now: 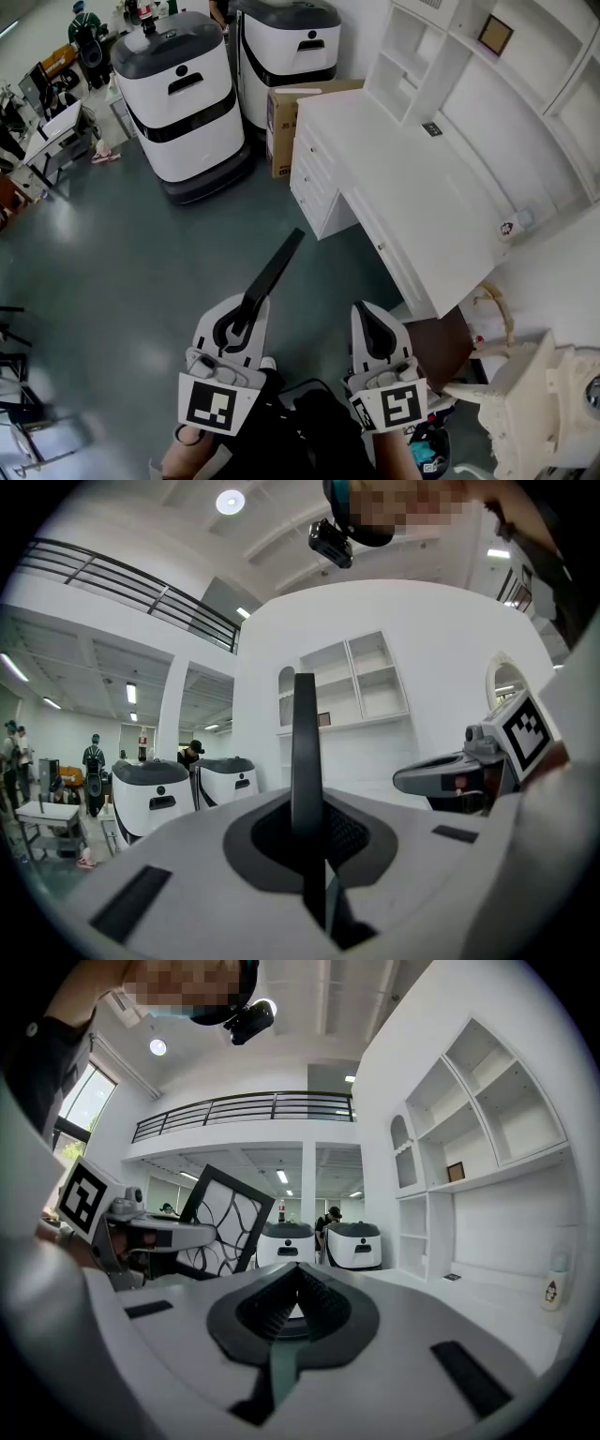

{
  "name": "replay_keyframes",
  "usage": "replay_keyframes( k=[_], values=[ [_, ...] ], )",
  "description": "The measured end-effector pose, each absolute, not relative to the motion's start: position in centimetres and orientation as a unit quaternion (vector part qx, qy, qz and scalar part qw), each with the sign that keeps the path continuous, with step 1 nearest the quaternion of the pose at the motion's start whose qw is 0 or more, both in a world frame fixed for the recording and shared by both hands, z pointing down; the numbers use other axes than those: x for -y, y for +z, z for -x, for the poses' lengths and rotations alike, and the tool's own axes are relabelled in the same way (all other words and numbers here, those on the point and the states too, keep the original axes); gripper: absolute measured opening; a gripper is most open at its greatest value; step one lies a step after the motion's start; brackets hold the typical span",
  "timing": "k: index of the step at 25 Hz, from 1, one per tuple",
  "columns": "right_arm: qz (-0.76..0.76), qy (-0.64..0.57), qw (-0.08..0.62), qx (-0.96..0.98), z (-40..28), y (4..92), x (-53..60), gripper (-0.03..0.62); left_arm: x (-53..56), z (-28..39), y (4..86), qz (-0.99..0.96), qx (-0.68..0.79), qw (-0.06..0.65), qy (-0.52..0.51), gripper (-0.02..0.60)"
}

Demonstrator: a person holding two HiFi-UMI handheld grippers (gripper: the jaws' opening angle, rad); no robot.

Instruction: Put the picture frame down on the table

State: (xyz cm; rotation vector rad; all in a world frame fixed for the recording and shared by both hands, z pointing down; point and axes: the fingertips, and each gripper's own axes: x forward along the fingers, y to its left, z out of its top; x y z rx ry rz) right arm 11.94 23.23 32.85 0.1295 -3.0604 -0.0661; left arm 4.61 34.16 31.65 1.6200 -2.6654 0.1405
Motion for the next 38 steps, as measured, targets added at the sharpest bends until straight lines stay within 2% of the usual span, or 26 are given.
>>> replay_keyframes(
  k=[9, 23, 38],
  values=[
    [-0.063, -0.034, 0.038, 0.997, -7.7, 32.6, -26.0, 0.002, -37.2, 0.2, 32.4, -0.529, 0.848, 0.016, 0.021, 0.012],
    [-0.064, -0.057, 0.06, 0.995, -6.3, 34.0, -27.2, 0.003, -37.4, 1.7, 33.0, -0.54, 0.841, 0.017, 0.006, 0.012],
    [-0.078, -0.036, 0.044, 0.995, -1.8, 34.2, -21.3, 0.002, -31.2, 5.8, 32.7, -0.556, 0.831, 0.013, 0.007, 0.012]
  ],
)
